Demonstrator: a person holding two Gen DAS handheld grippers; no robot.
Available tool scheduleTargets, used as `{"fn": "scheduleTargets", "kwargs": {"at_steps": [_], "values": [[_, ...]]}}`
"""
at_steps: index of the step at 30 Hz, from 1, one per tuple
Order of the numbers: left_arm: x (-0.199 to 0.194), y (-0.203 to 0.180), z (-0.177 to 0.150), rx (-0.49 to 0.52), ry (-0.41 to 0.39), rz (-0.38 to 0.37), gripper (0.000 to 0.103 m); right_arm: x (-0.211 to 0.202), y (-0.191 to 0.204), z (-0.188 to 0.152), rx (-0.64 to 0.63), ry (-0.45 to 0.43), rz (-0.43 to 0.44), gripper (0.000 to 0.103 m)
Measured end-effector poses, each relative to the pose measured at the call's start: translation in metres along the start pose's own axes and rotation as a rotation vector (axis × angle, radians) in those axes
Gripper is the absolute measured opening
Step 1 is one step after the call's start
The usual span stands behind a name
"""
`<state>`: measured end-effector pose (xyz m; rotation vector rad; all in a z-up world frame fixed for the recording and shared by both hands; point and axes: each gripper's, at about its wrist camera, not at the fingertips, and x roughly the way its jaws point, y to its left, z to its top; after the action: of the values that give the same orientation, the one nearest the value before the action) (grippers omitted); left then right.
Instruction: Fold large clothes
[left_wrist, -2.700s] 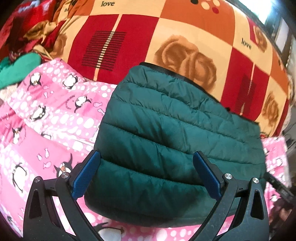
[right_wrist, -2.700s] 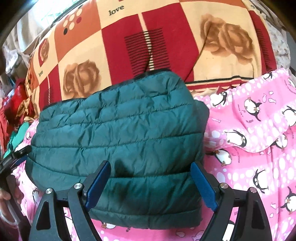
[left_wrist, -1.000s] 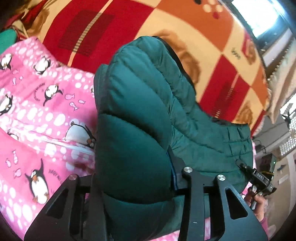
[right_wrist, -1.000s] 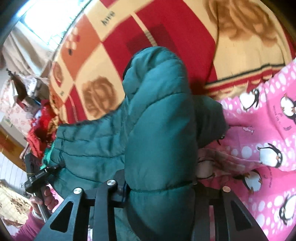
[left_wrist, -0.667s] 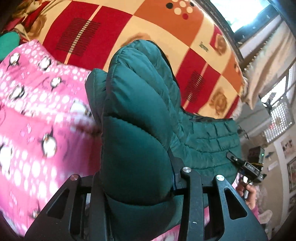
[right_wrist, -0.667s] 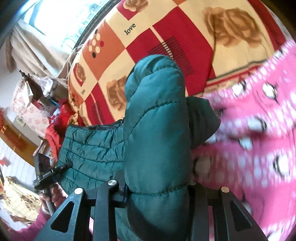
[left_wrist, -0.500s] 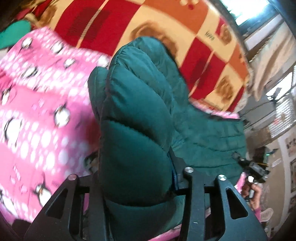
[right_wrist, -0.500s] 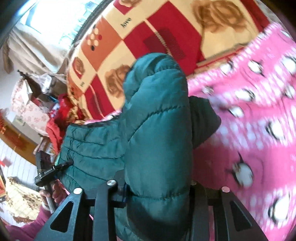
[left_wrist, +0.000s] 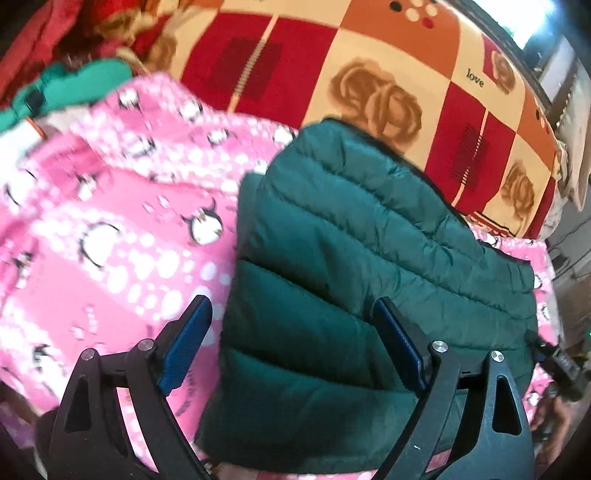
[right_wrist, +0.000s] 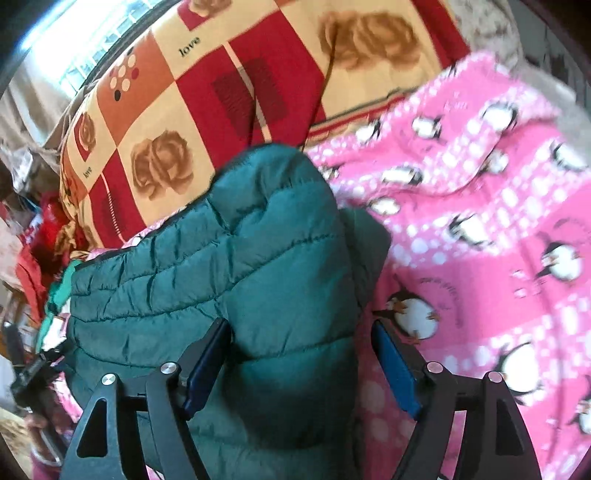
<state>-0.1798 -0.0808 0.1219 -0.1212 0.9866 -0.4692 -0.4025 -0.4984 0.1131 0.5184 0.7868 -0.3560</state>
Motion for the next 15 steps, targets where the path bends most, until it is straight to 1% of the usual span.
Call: {"fn": "scheduleTargets", "kwargs": {"at_steps": [3,4,5,9,15], "values": [[-0.016,-0.008,-0.004,0.027,-0.056,0.042,0.089,-0.017,0.015,-0.002,-0.044,-0.053,-0.043,0.077],[-0.018,-0.012,-0.006,0.036,-0.066,0.05,0.089,-0.02,0.018,-0.002,-0.054,-0.063,-0.049,0.079],[-0.021,-0.017,-0.008,0.049,-0.078,0.06,0.089,-0.023,0.026,-0.004,-0.066,-0.072,-0.054,0.083],[-0.027,-0.044,-0.016,0.107,-0.112,0.094,0.089,-0.028,0.05,-0.012,-0.094,-0.087,-0.039,0.084],[-0.032,-0.065,-0.032,0.146,-0.145,0.109,0.089,-0.028,0.093,-0.029,-0.148,-0.112,-0.03,0.084]]}}
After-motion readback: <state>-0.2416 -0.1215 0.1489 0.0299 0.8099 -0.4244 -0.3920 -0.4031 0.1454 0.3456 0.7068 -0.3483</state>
